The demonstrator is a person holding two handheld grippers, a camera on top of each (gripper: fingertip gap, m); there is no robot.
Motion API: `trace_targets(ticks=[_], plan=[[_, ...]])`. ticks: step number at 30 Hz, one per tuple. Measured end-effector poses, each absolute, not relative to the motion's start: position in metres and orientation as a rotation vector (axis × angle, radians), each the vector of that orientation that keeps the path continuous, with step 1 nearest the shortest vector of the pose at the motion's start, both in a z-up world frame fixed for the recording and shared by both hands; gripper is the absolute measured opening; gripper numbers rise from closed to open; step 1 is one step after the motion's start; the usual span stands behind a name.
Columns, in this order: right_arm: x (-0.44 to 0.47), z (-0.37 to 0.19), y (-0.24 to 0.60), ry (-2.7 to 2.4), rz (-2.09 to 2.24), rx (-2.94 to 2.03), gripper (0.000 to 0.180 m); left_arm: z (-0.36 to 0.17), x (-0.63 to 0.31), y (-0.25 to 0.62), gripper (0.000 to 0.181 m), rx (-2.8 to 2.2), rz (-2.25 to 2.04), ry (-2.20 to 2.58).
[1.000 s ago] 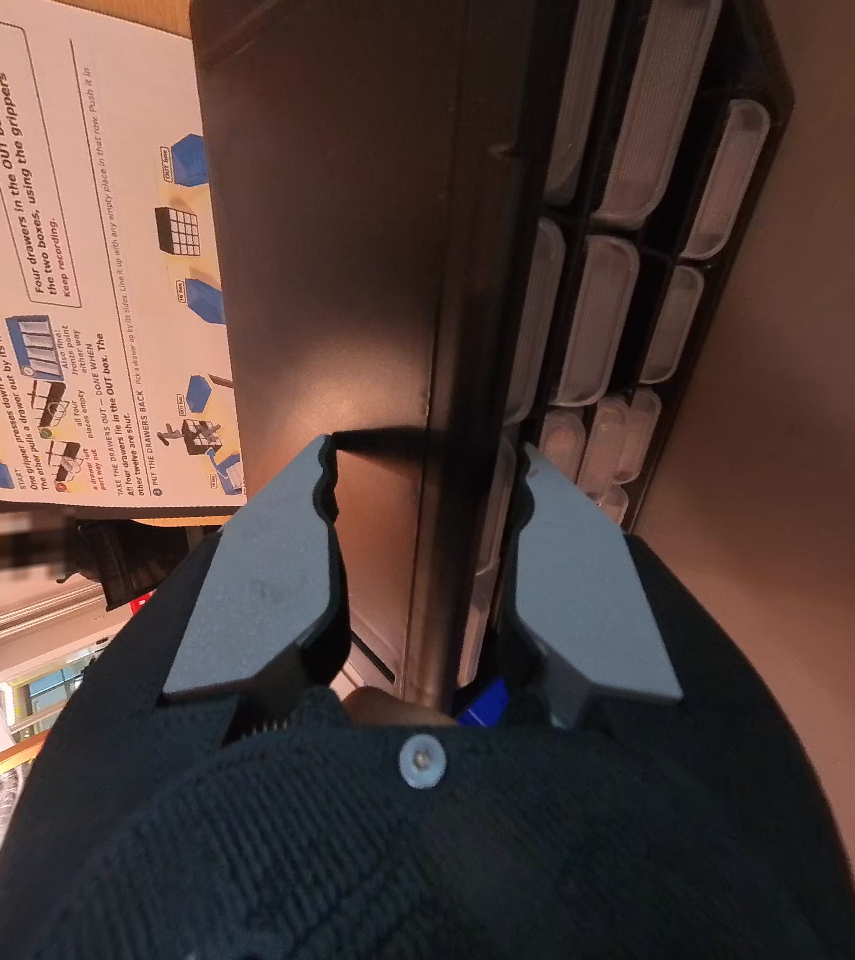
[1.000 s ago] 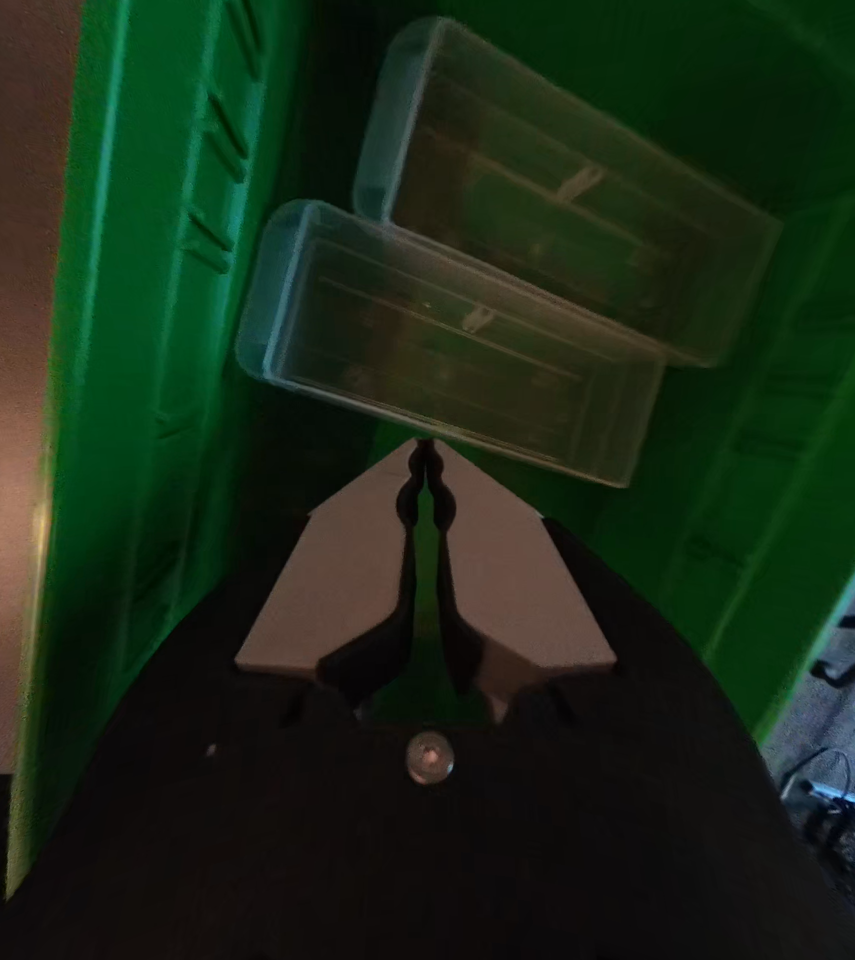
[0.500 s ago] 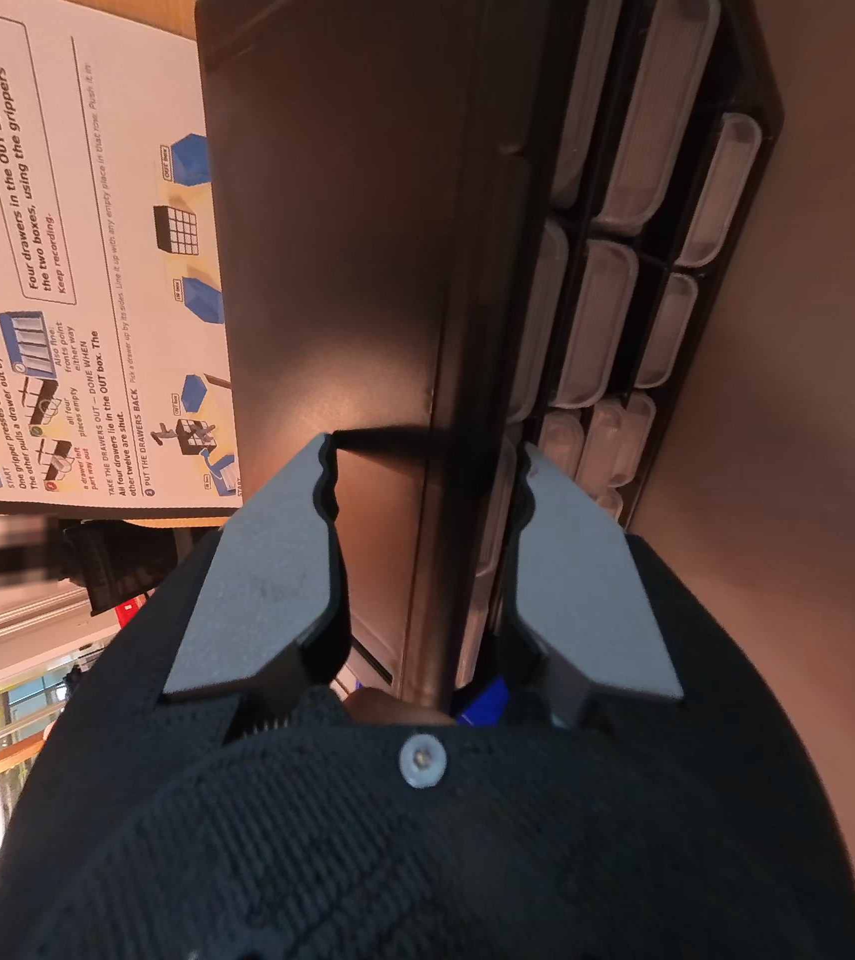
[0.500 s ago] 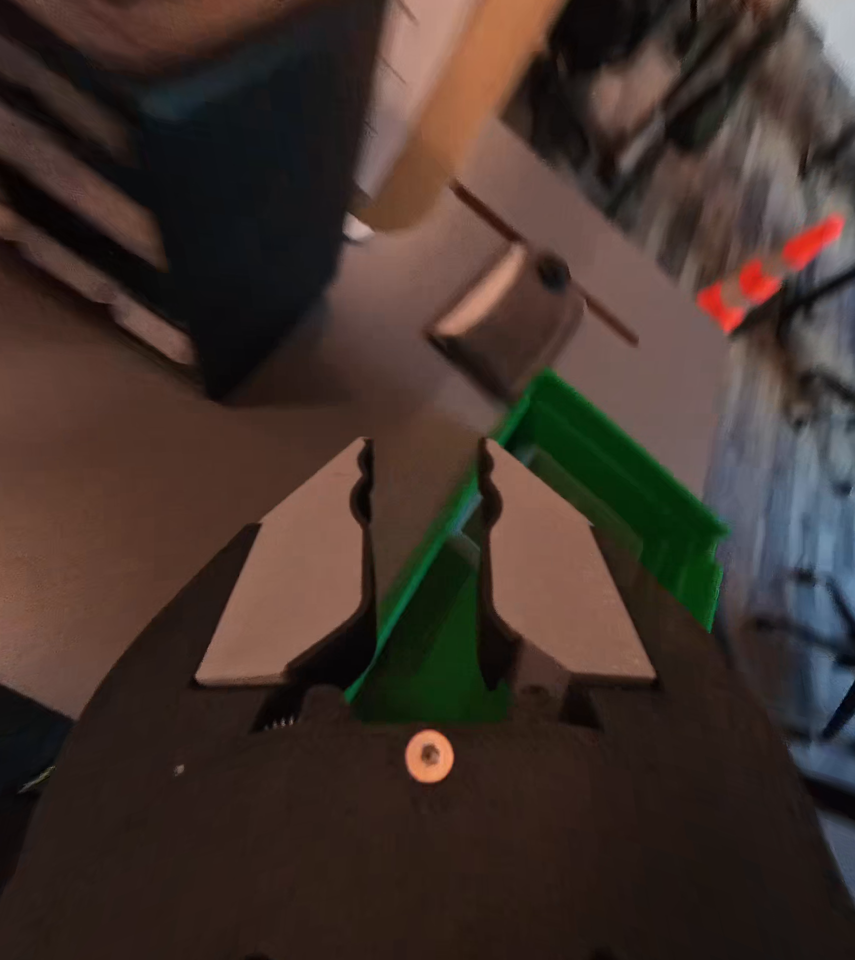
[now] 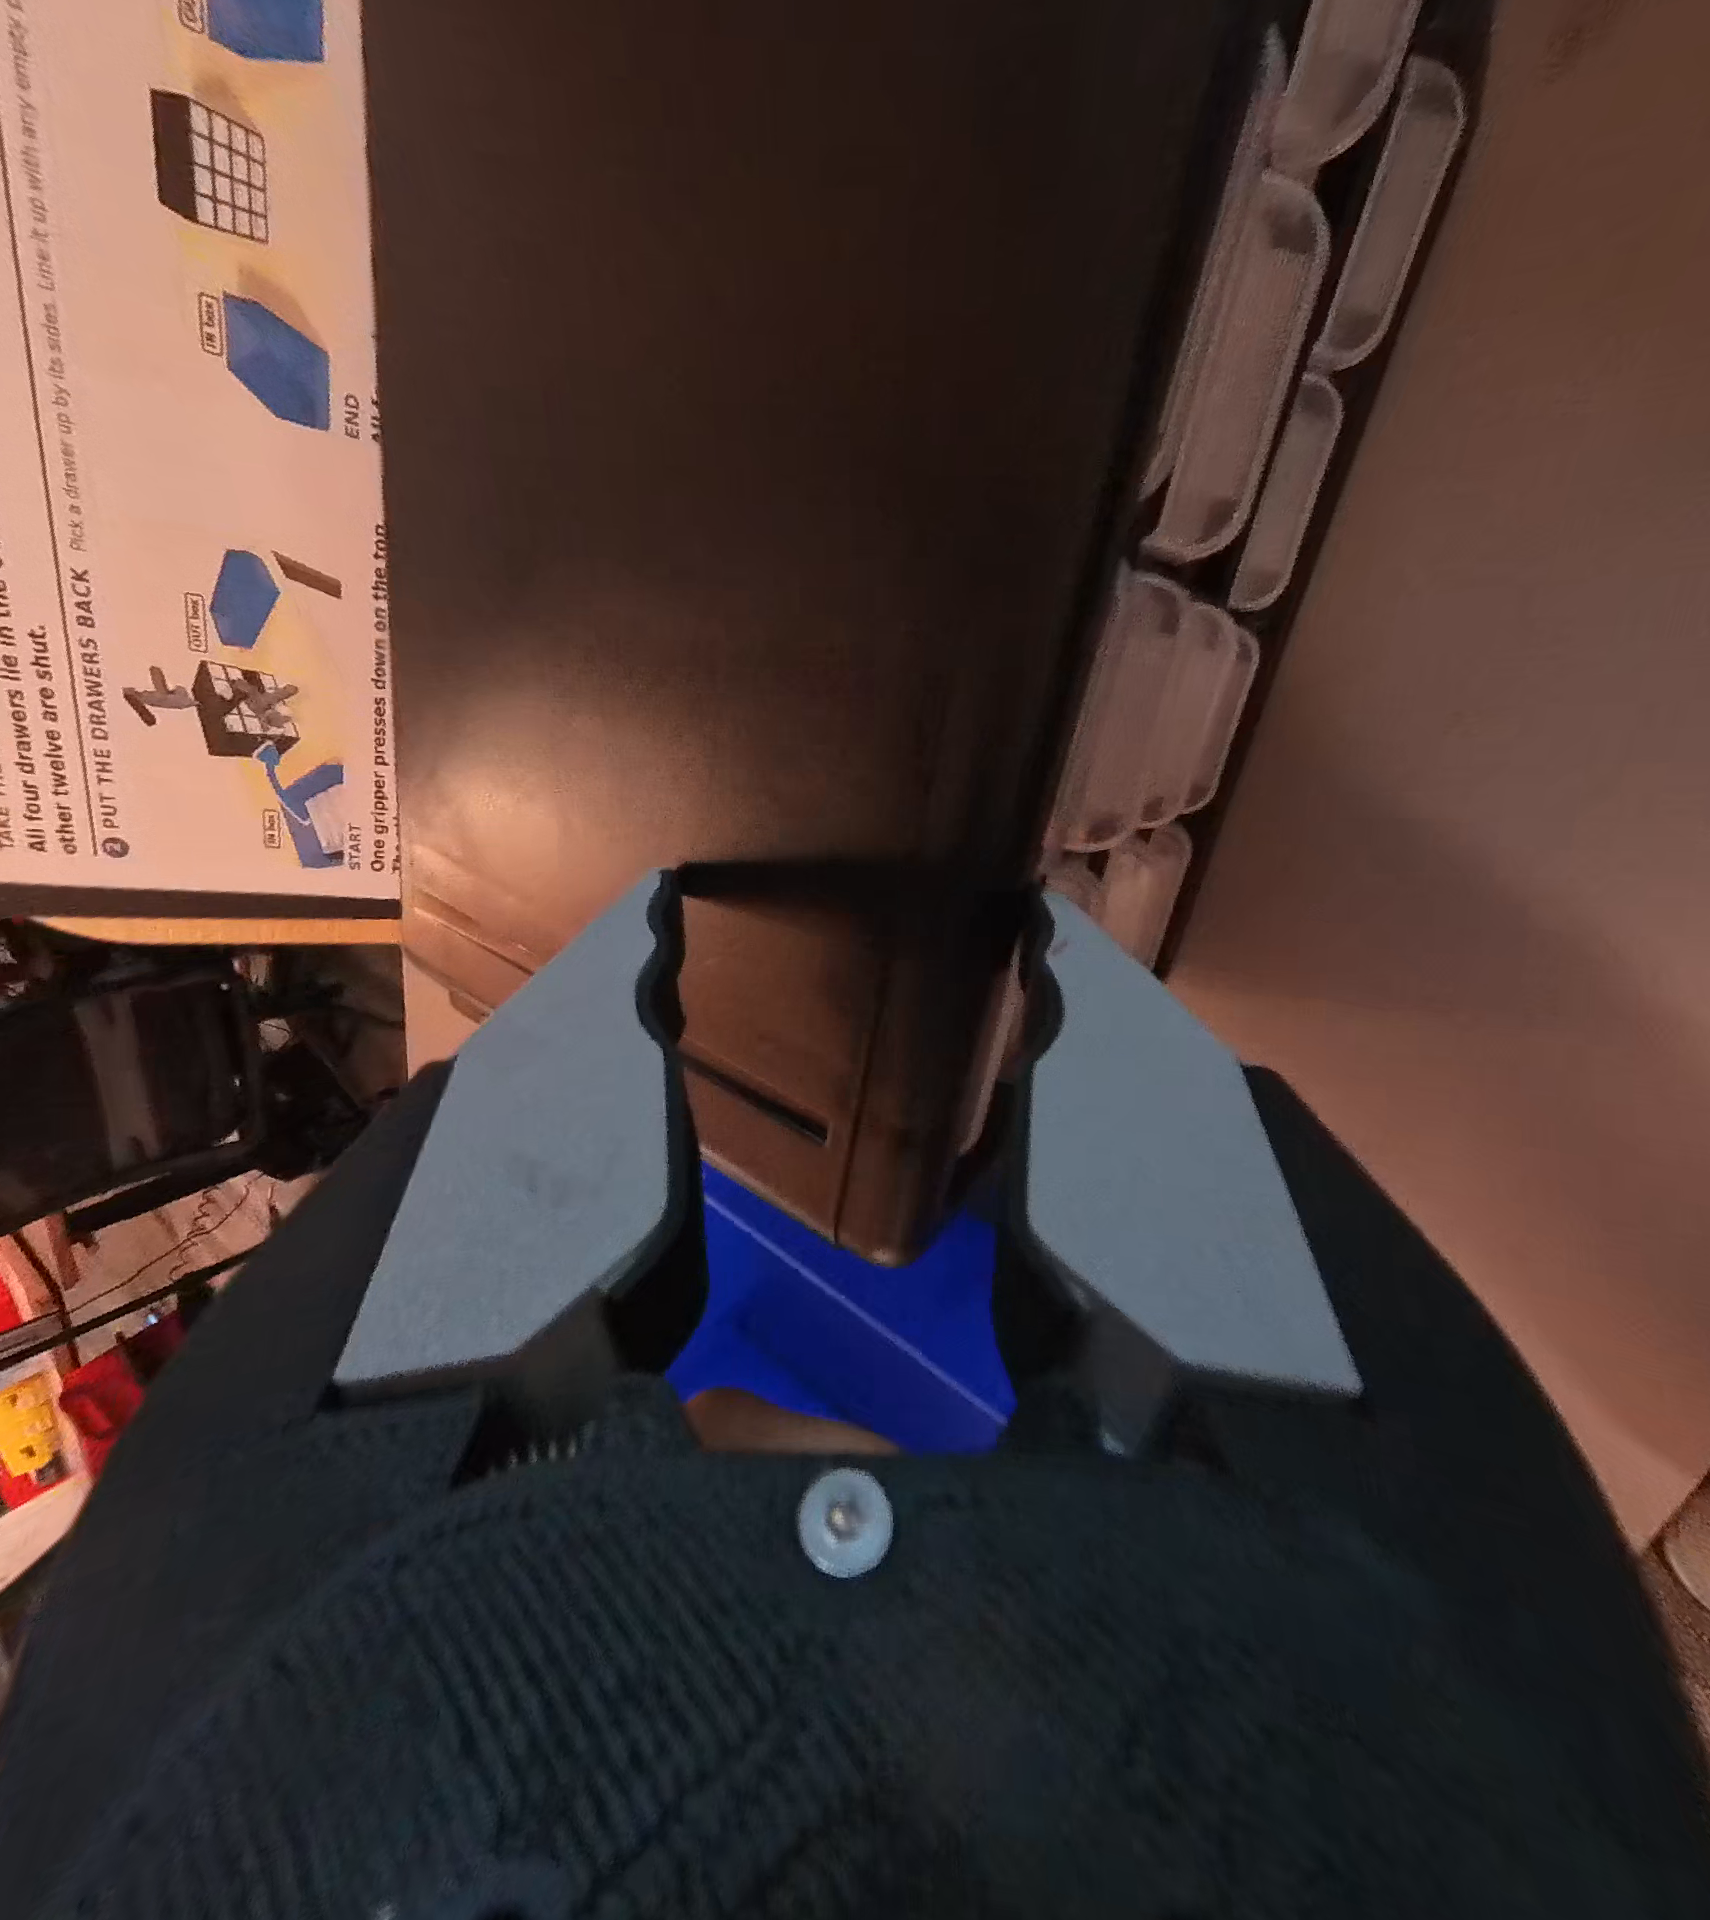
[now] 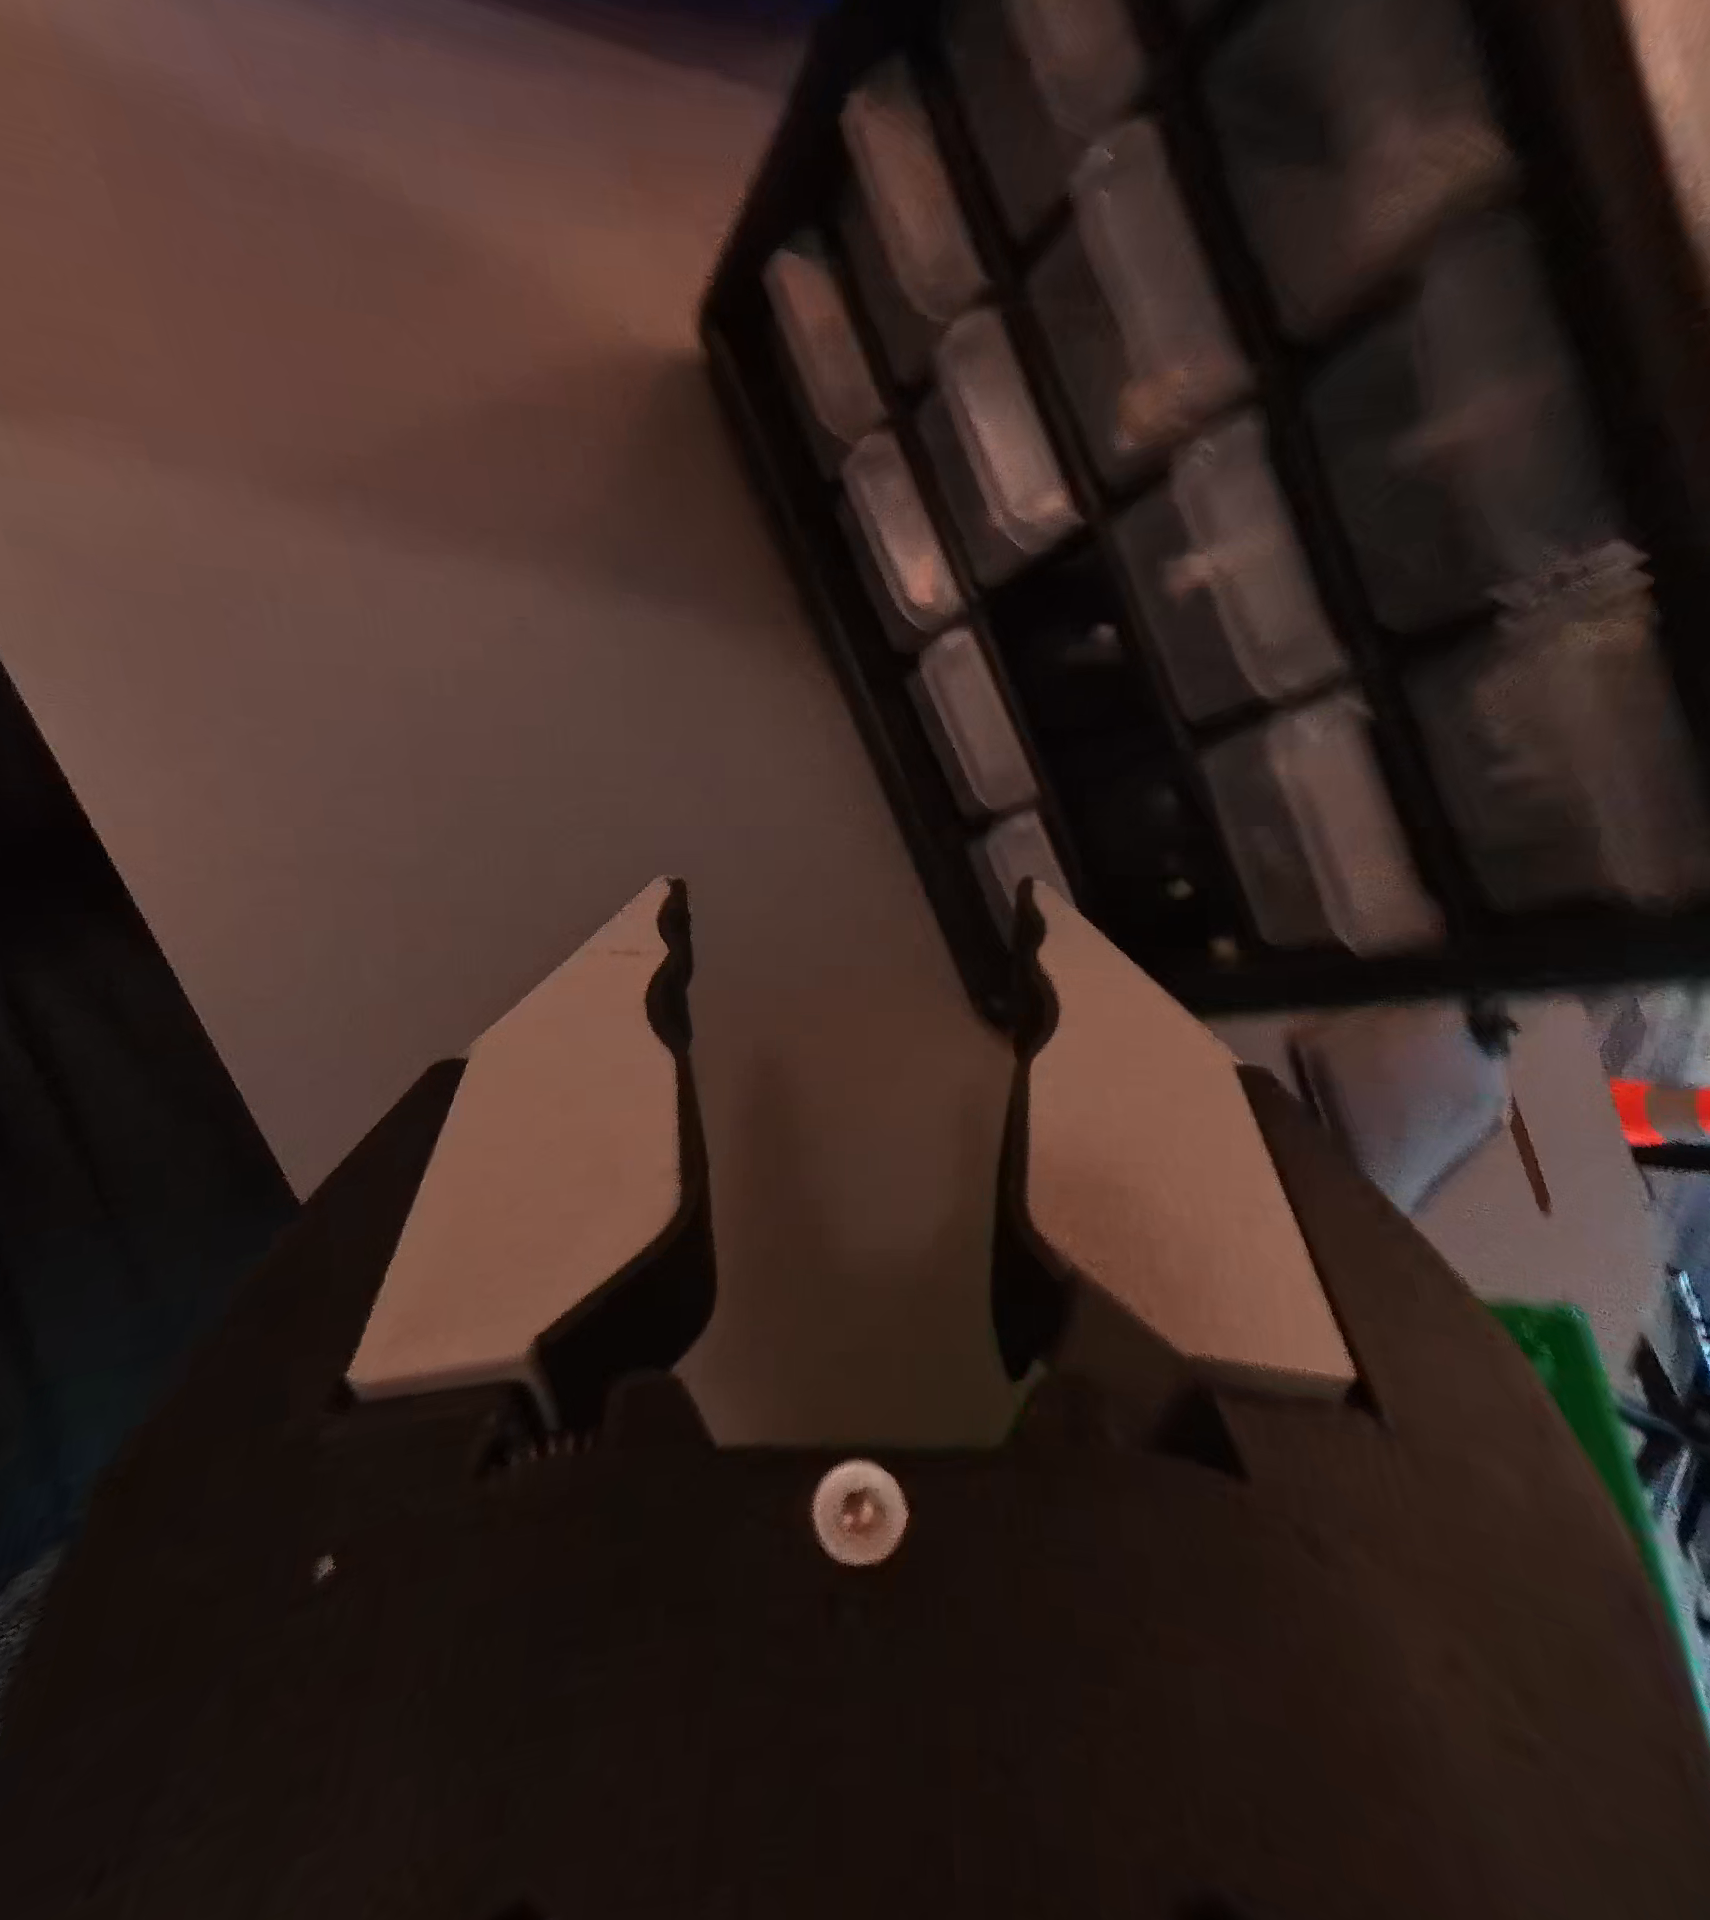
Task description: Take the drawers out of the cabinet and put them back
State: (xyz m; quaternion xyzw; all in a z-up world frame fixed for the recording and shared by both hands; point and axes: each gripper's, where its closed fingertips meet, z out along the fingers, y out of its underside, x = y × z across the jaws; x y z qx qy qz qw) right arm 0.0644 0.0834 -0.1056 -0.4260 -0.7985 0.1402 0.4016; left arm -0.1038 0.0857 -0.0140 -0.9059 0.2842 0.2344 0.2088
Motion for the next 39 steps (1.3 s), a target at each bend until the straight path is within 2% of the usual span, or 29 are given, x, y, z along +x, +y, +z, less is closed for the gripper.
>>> trace_targets(ticks=[6,13,16,20,23,30,39], plan=[[-0.008,-0.138,0.043,-1.938,0.608,-1.154,0.048,-0.015,-0.105,0.086,0.064,-2.556,0.723,0.795],[-0.063,-0.127,0.067,-1.54,1.193,-1.651,0.045,-0.016,-0.105,0.086,0.063,-2.57,0.785,0.782],[-0.069,-0.128,0.072,-1.458,1.307,-1.705,0.027,-0.016,-0.105,0.086,0.063,-2.565,0.786,0.781],[-0.072,-0.119,0.069,-1.285,1.613,-1.759,0.037,-0.016,-0.105,0.086,0.063,-2.56,0.783,0.779],[-0.071,-0.109,0.072,-1.075,1.93,-1.782,0.034,-0.016,-0.105,0.087,0.063,-2.553,0.786,0.775],[-0.073,-0.112,0.082,-0.941,1.914,-1.783,0.011,-0.017,-0.105,0.087,0.064,-2.545,0.804,0.773],[-0.031,-0.12,0.034,-1.189,1.918,-1.746,0.002,-0.017,-0.105,0.087,0.064,-2.531,0.798,0.778]])
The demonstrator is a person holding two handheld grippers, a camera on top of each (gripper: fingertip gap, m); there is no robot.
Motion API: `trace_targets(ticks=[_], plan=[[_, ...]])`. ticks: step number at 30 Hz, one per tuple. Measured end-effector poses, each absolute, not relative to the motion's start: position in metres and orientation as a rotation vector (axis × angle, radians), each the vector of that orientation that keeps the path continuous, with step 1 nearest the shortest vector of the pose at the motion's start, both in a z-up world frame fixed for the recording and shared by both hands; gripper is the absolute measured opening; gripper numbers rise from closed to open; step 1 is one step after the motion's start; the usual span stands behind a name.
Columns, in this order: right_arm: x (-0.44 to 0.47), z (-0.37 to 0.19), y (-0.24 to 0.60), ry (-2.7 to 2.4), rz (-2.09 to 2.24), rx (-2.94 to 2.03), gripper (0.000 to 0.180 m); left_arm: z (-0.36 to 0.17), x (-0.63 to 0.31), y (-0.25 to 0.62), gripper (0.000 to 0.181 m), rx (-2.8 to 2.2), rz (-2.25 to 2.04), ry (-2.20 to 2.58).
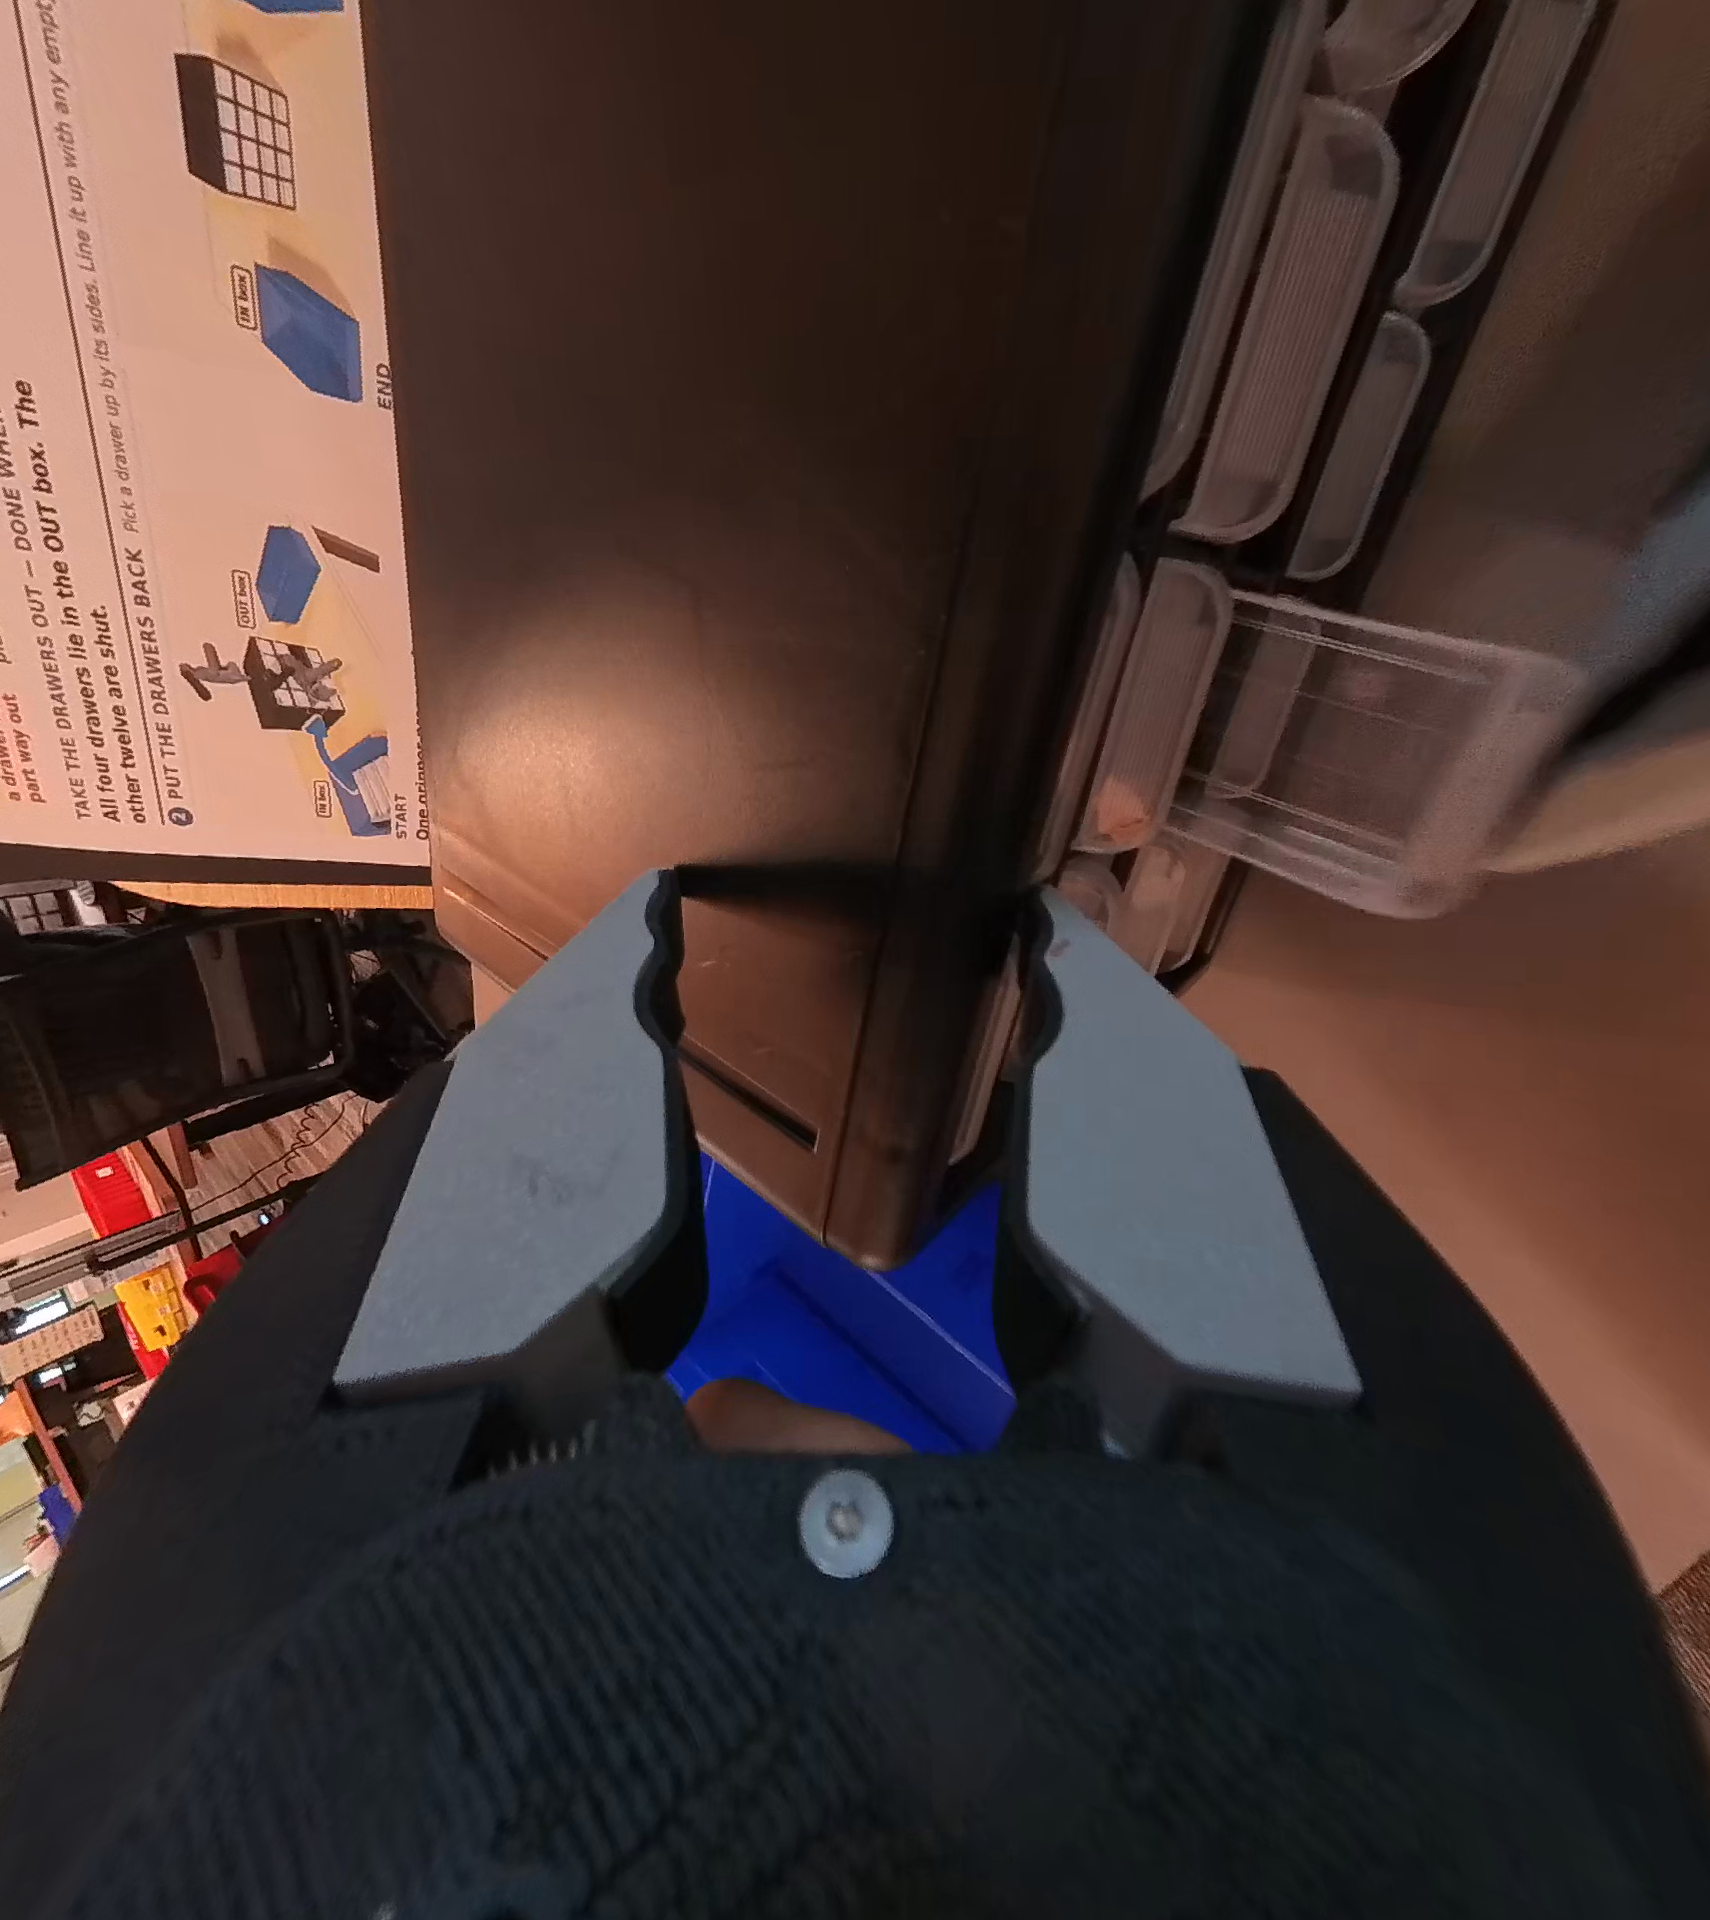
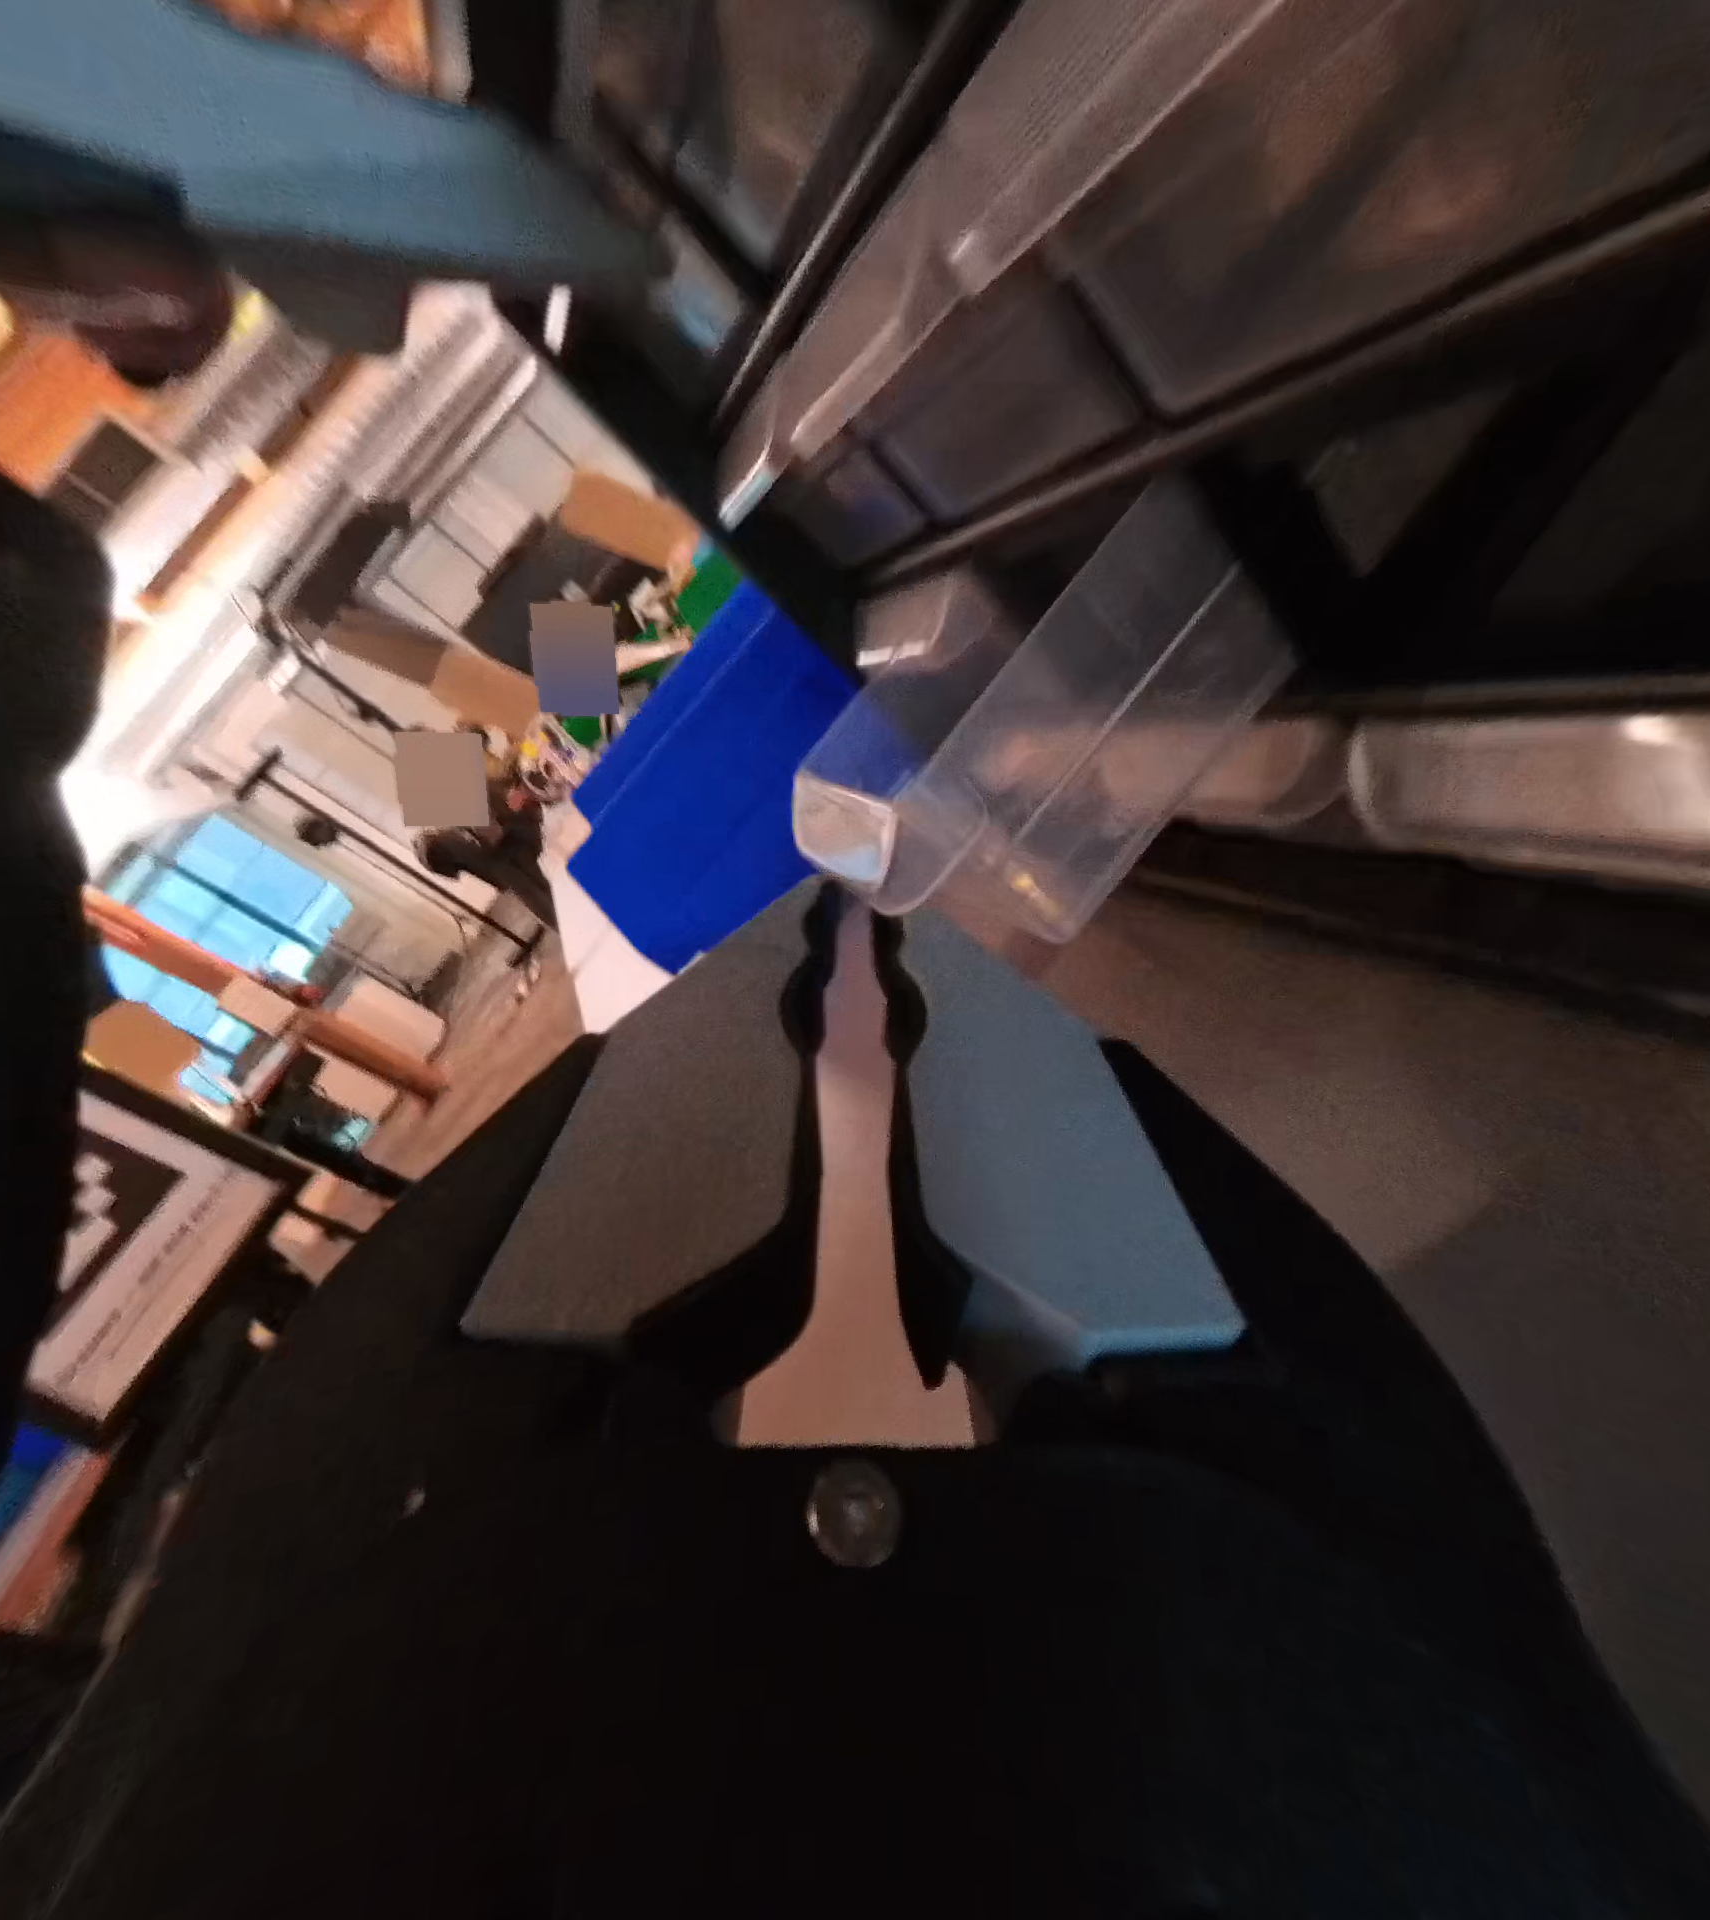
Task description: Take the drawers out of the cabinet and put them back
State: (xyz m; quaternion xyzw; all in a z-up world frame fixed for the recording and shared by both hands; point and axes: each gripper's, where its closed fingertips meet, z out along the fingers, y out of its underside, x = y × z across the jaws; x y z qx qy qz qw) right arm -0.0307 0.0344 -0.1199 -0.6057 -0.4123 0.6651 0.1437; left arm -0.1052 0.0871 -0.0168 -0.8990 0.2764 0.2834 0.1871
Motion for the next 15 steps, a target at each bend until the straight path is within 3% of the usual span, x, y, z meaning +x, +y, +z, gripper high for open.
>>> trace_targets(ticks=[2,5,7,15], plan=[[-0.02,-0.126,0.021,-1.324,1.839,-1.726,0.0,-0.017,-0.105,0.087,0.064,-2.524,0.792,0.774],[-0.008,-0.135,0.024,-1.477,1.63,-1.682,0.025,-0.017,-0.105,0.087,0.064,-2.511,0.786,0.76],[0.001,-0.133,0.027,-1.626,1.457,-1.574,0.03,-0.017,-0.105,0.087,0.064,-2.504,0.787,0.751],[0.006,-0.111,0.066,-1.907,0.307,-0.998,0.062,-0.018,-0.106,0.087,0.064,-2.522,0.836,0.768]])
